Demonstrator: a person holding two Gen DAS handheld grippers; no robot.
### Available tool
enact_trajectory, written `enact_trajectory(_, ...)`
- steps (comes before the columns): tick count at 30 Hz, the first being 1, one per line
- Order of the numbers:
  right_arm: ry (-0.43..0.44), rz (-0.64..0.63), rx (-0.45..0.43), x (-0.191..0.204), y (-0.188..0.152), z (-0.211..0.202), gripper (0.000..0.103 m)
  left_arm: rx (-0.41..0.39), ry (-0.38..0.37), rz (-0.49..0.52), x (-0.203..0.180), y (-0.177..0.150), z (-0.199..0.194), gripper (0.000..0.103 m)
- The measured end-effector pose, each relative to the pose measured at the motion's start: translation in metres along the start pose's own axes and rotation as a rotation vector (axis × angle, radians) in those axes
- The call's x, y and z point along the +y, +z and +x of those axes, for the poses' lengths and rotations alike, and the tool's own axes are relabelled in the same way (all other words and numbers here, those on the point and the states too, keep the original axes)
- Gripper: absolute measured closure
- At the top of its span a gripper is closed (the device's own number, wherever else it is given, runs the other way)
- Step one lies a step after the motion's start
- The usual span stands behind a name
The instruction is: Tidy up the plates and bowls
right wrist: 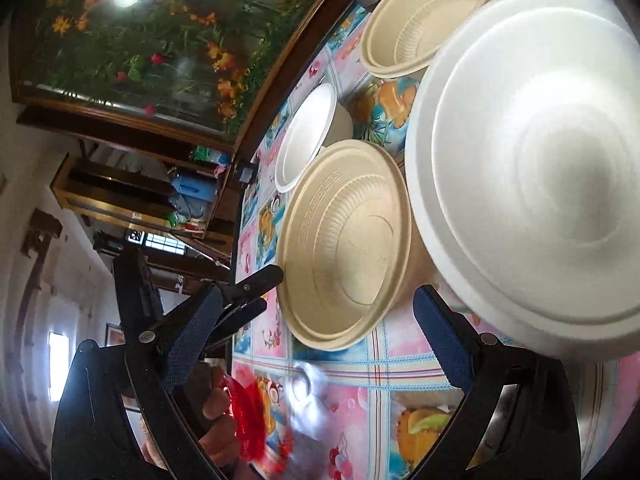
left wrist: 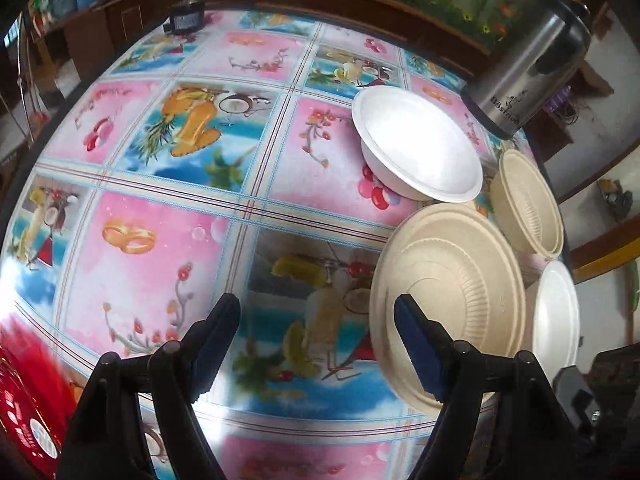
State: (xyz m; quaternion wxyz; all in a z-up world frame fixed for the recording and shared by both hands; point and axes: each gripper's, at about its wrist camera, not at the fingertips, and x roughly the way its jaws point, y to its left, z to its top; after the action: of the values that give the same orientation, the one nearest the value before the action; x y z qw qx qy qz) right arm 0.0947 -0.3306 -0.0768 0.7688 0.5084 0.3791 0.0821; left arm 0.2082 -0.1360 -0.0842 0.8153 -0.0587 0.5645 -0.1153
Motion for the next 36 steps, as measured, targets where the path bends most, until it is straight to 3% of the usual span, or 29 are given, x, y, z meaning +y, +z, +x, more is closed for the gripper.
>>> enact_trajectory(4, 0.012, 0.021, 0.008, -0.004, 0.002, 0.004, 0.005, 0.012, 0.023, -0.008, 0.0, 0.001, 0.0, 0.024)
enact_trajectory(12, 0.033, 0.022, -0.028, -0.008, 0.001, -0.001, 0.005, 0.032, -0.105, -0.02, -0.008, 0.002, -0.01, 0.024)
enact_trajectory(22, 0.027, 0.037, -0.064, -0.016, 0.002, -0.005, 0.009, 0.039, -0.134, -0.029, -0.019, 0.001, 0.001, 0.025)
enact_trajectory(25, 0.038, 0.049, -0.054, -0.018, 0.002, -0.004, 0.019, 0.051, -0.125, -0.005, -0.025, 0.001, 0.005, 0.041)
enact_trajectory(28, 0.022, 0.049, -0.056, -0.019, 0.001, -0.004, 0.021, 0.063, -0.132, -0.01, -0.025, 0.001, 0.011, 0.053)
enact_trajectory(32, 0.026, 0.058, -0.064, -0.02, 0.001, -0.006, 0.024, 0.066, -0.116, -0.007, -0.025, 0.0, 0.014, 0.056)
enact_trajectory(35, 0.019, 0.051, -0.08, -0.02, 0.001, -0.009, 0.025, 0.047, -0.105, -0.006, -0.024, 0.0, 0.011, 0.064)
enact_trajectory(36, 0.018, 0.05, -0.084, -0.02, 0.001, -0.009, 0.031, 0.041, -0.1, -0.007, -0.024, -0.001, 0.01, 0.065)
